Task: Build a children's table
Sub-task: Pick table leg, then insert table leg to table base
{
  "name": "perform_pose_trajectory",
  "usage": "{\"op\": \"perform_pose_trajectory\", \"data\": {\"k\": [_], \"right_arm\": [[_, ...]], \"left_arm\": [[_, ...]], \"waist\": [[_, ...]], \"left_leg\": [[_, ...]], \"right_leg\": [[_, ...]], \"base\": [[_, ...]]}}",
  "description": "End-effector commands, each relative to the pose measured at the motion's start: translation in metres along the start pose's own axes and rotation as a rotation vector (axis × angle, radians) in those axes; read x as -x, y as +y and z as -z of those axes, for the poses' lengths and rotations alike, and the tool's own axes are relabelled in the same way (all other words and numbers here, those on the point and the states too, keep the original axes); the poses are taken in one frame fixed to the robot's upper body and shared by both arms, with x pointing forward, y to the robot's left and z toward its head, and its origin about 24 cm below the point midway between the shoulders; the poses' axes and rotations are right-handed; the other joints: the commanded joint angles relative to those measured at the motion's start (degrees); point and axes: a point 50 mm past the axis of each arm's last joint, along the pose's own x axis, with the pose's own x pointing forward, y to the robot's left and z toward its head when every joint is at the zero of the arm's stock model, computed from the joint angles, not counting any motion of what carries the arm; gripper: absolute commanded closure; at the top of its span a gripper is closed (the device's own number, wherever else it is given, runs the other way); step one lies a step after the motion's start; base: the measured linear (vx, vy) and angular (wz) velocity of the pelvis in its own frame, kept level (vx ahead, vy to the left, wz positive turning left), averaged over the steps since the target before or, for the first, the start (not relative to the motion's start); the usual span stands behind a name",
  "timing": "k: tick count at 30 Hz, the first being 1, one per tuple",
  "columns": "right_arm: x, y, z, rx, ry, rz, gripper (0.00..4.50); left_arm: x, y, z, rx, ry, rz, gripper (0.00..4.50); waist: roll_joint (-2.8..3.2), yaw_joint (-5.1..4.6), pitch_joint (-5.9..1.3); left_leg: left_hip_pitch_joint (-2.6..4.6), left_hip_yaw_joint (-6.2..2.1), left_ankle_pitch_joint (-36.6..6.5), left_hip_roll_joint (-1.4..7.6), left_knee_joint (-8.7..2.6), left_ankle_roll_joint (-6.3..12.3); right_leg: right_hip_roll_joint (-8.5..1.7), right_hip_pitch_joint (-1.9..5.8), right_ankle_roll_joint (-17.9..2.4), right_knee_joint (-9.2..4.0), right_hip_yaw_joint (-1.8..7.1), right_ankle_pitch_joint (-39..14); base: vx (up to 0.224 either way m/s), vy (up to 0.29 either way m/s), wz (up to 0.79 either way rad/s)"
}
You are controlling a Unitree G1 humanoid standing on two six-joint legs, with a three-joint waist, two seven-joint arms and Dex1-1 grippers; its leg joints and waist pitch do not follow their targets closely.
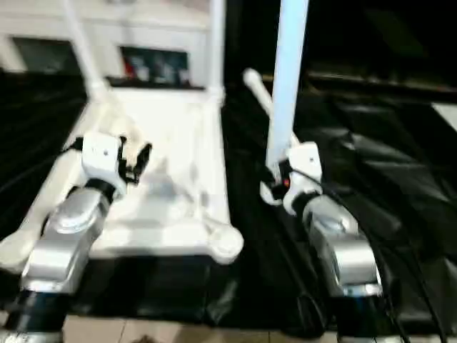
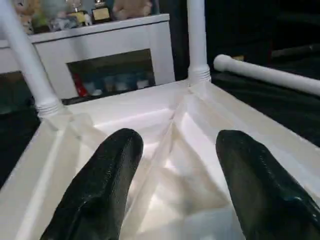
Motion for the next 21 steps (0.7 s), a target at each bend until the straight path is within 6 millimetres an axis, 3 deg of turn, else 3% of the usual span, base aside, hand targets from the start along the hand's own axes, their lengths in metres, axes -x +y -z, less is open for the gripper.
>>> {"op": "perform_pose_trajectory", "data": {"k": [1,3,4,5,6,7,9,11,12,13,16,17,20,21], "right_arm": [[-0.003,-0.001,-0.016,-0.085,-0.069,-0.061,2.59],[-0.006,0.001,-0.022,-0.134,-0.089,-0.121,2.59],[-0.007,0.002,-0.024,-0.152,-0.095,-0.15,2.59],[-0.008,0.006,-0.028,-0.171,-0.089,-0.248,2.59],[-0.008,0.006,-0.028,-0.171,-0.089,-0.248,2.59],[-0.007,0.01,-0.029,-0.17,-0.074,-0.325,2.59],[-0.005,0.013,-0.026,-0.129,-0.035,-0.372,2.59],[-0.003,0.013,-0.023,-0.1,-0.007,-0.397,2.59],[-0.002,0.012,-0.023,-0.096,-0.001,-0.399,2.59],[-0.001,0.012,-0.022,-0.094,0.004,-0.396,2.59],[0.002,0.01,-0.022,-0.101,0.008,-0.385,2.59],[0.004,0.01,-0.022,-0.103,0.007,-0.381,2.59],[0.008,0.01,-0.022,-0.107,0.015,-0.376,2.59],[0.009,0.01,-0.021,-0.107,0.017,-0.375,2.59]], "left_arm": [[0.001,-0.008,-0.004,-0.011,-0.01,0.146,1.54],[0.0,-0.01,-0.006,-0.03,-0.017,0.237,1.54],[-0.001,-0.011,-0.007,-0.047,-0.022,0.282,1.54],[-0.003,-0.017,-0.009,-0.066,-0.02,0.469,1.38],[-0.003,-0.017,-0.009,-0.066,-0.02,0.469,1.28],[-0.002,-0.022,-0.01,-0.064,-0.017,0.616,1.21],[0.0,-0.03,-0.01,-0.057,0.023,0.776,1.08],[0.006,-0.04,-0.007,-0.062,0.102,0.971,0.86],[0.008,-0.043,-0.005,-0.068,0.127,1.024,0.79],[0.012,-0.048,-0.001,-0.097,0.174,1.109,0.75],[0.019,-0.055,0.006,-0.146,0.244,1.237,0.37],[0.019,-0.059,0.007,-0.153,0.253,1.264,0.37],[0.017,-0.064,0.009,-0.156,0.258,1.307,0.25],[0.016,-0.065,0.009,-0.151,0.257,1.312,0.12]], "waist": [[0.15,0.43,-2.41],[0.45,0.59,-2.54],[0.93,0.66,-2.41],[0.91,0.62,-2.29],[0.69,0.72,-2.26],[0.71,1.2,-2.69],[0.75,1.49,-2.96],[0.88,1.6,-3.14],[0.64,1.49,-3.14],[0.92,1.49,-3.35],[1.25,1.35,-3.46],[1.97,1.45,-3.61],[1.67,1.47,-3.45],[1.92,1.41,-3.36]], "left_leg": [[2.17,-1.96,-12.48,4.43,-4.55,1.82],[2.31,-2.39,-13.76,5.34,-5.03,1.08],[2.27,-2.49,-15.65,5.77,-5.47,0.32],[2.35,-2.41,-18.14,5.65,-5.71,-0.67],[2.42,-2.24,-18.33,5.21,-5.65,-0.41],[1.74,-2.14,-15.09,5.32,-5.82,-0.68],[1.81,-1.92,-11.78,5.69,-5.78,-1.23],[1.63,-1.54,-9.3,5.48,-5.52,-1.38],[1.52,-1.35,-8.59,5.38,-5.52,-1.19],[1.39,-1.16,-6.44,5.27,-5.3,-0.69],[1.13,-1.05,-4.42,5.15,-5.05,0.22],[1.04,-1.04,-3.7,5.13,-4.84,0.43],[1.05,-0.89,-4.46,5.11,-4.79,1.15],[1.01,-0.87,-5.13,5.01,-4.76,1.15]], "right_leg": [[-8.14,1.36,4.38,-7.73,3.77,-32.19],[-8.27,1.3,2.91,-7.05,4.03,-28.61],[-8.5,1.24,1.29,-6.54,4.33,-25.98],[-8.74,1.29,0.29,-6.38,4.52,-25.82],[-8.86,1.33,0.44,-6.71,4.68,-26.6],[-9.35,1.97,-0.73,-5.81,5.16,-22.74],[-9.3,1.82,-2.44,-4.8,5.42,-17.12],[-9.48,1.91,-4.74,-3.79,5.58,-12.3],[-9.5,2.01,-5.12,-3.8,5.62,-11.47],[-9.58,2.31,-5.89,-3.47,5.65,-9.11],[-9.54,2.6,-6.53,-3.22,5.7,-6.52],[-9.63,2.72,-7.06,-3.05,5.65,-5.51],[-9.46,2.81,-7.15,-3.52,5.57,-6.77],[-9.37,2.88,-6.95,-3.79,5.49,-8.58]], "base": [[-0.053,-0.004,0.04],[0.0,0.0,0.0],[0.0,0.0,0.0],[0.0,0.0,0.0],[0.0,0.0,0.0],[0.0,0.0,0.0],[0.0,0.0,0.0],[0.0,0.0,0.0],[0.0,0.0,0.0],[0.0,0.0,0.0],[0.0,0.0,0.0],[0.0,0.0,0.0],[0.0,0.0,0.0],[0.0,0.0,0.0]]}}
